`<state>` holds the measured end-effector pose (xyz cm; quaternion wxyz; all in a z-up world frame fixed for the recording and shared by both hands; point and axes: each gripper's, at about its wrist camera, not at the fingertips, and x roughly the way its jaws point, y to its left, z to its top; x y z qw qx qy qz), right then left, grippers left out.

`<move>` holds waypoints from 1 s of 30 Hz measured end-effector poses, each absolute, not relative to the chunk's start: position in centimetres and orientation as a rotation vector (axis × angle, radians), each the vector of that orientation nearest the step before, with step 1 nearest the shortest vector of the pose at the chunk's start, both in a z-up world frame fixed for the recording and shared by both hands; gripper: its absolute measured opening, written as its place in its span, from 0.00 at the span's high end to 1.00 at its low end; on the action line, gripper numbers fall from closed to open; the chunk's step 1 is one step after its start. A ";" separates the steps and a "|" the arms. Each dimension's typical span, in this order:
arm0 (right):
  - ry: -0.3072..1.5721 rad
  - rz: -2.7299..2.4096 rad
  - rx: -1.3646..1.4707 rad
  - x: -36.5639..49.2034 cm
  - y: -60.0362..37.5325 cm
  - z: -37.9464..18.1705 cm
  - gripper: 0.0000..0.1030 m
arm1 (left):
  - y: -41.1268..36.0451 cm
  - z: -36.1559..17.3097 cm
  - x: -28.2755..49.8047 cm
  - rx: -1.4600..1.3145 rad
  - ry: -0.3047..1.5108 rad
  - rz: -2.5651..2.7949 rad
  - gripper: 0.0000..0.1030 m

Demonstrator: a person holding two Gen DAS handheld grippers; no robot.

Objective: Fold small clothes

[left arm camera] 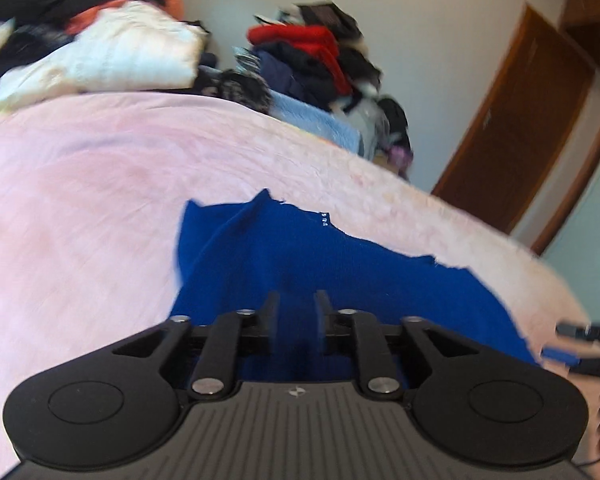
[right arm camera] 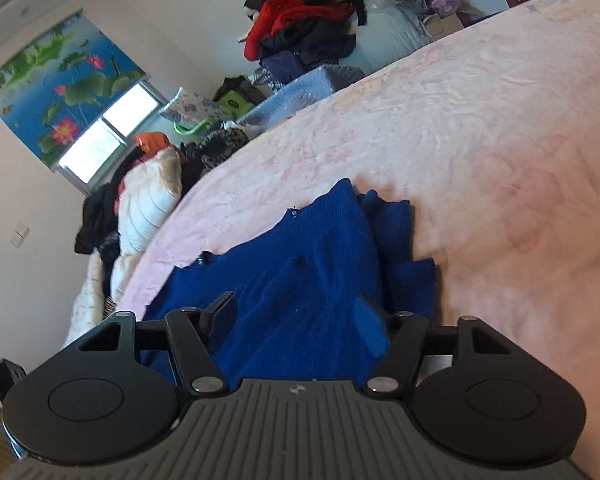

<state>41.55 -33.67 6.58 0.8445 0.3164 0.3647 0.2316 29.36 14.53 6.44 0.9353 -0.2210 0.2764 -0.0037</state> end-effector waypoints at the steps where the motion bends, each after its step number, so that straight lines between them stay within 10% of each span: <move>1: 0.787 0.482 0.709 40.2 -34.7 6.2 0.36 | 15.1 6.1 27.7 -0.503 0.557 0.015 0.52; 3: 0.831 0.436 0.819 37.3 -36.8 5.0 0.36 | 16.5 4.7 24.3 -0.651 0.554 0.080 0.34; 21: 0.803 0.297 1.122 36.4 -30.4 1.1 0.26 | 17.4 0.1 26.3 -1.190 0.516 0.127 0.26; 23: 0.785 0.263 1.118 36.7 -29.8 1.0 0.30 | 16.8 0.4 27.1 -1.132 0.530 0.152 0.32; 25: 0.782 0.246 1.090 37.0 -29.4 0.9 0.35 | 16.4 0.4 27.8 -1.075 0.576 0.177 0.64; 30: 0.827 0.197 1.117 38.3 -30.4 -1.5 0.93 | 17.0 -0.3 28.2 -1.082 0.623 0.171 0.86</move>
